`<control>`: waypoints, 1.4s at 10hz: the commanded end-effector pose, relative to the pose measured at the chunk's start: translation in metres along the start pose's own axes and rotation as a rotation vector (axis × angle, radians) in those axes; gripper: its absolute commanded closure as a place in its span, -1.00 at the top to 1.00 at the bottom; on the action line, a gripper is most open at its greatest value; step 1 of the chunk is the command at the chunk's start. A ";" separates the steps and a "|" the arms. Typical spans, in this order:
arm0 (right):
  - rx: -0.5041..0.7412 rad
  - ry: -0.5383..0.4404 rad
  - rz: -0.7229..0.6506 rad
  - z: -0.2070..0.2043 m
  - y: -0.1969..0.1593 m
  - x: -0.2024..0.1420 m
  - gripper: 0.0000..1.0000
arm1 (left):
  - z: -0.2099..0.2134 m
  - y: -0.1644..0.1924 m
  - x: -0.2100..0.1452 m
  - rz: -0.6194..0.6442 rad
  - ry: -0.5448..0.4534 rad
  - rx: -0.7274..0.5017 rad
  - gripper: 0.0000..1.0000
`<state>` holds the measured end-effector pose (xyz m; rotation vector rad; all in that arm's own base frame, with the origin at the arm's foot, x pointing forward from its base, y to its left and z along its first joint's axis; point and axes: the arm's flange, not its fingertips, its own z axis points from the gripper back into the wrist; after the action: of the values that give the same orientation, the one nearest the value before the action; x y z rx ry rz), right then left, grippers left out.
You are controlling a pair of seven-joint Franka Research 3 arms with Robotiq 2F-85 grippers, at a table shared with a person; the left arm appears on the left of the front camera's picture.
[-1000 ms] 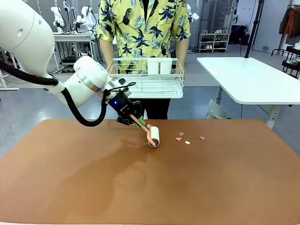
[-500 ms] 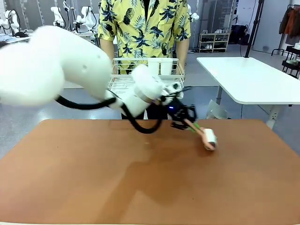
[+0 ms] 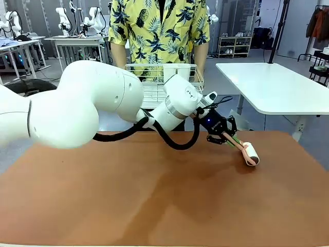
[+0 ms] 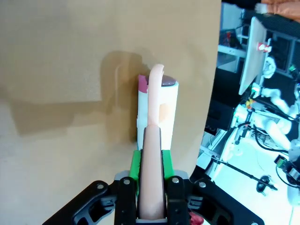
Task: Clean the table.
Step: Clean the table with the Lint Roller when the human lifts the Dish drying rack.
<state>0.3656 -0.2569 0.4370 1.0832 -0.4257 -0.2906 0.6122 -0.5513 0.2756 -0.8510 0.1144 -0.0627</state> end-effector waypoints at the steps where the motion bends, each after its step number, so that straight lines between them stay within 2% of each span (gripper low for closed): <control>1: 0.022 -0.010 0.013 0.001 0.002 -0.001 1.00 | 0.007 0.017 0.022 0.054 -0.032 0.078 -0.59; 2: 0.022 -0.010 0.013 0.001 0.002 -0.001 1.00 | 0.034 0.003 0.019 0.036 -0.051 0.081 -0.59; 3: 0.022 -0.010 0.013 0.001 0.002 -0.001 1.00 | 0.068 -0.008 0.016 0.039 -0.028 0.046 -0.59; 4: 0.022 -0.010 0.013 0.001 0.002 -0.001 1.00 | 0.112 -0.020 0.007 0.013 -0.011 -0.029 -0.59; 5: 0.022 -0.010 0.013 0.001 0.002 -0.001 1.00 | 0.165 -0.019 -0.002 -0.022 -0.093 -0.031 -0.59; 6: 0.022 -0.010 0.013 0.001 0.002 -0.001 1.00 | 0.211 0.002 -0.009 0.021 -0.085 0.039 -0.59; 7: 0.022 -0.010 0.013 0.001 0.002 -0.001 1.00 | 0.266 0.033 -0.033 0.067 -0.039 0.127 -0.59; 9: 0.022 -0.010 0.013 0.001 0.002 -0.001 1.00 | 0.359 0.058 -0.098 0.094 -0.008 0.328 -0.59; 10: 0.022 -0.010 0.013 0.001 0.002 -0.001 1.00 | 0.403 0.064 -0.133 0.067 -0.031 0.461 -0.59; 11: 0.022 -0.010 0.013 0.001 0.002 -0.001 1.00 | 0.446 0.075 -0.164 0.063 -0.146 0.626 -0.59; 12: 0.022 -0.010 0.013 0.001 0.002 -0.001 1.00 | 0.468 0.085 -0.190 0.010 -0.134 0.689 -0.59; 14: 0.022 -0.010 0.013 0.001 0.002 -0.001 1.00 | 0.499 0.107 -0.224 0.115 -0.142 0.803 -0.59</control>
<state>0.3649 -0.2577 0.4373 1.0836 -0.4273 -0.2923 0.4633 -0.0871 0.5458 -0.0814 0.0009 0.0140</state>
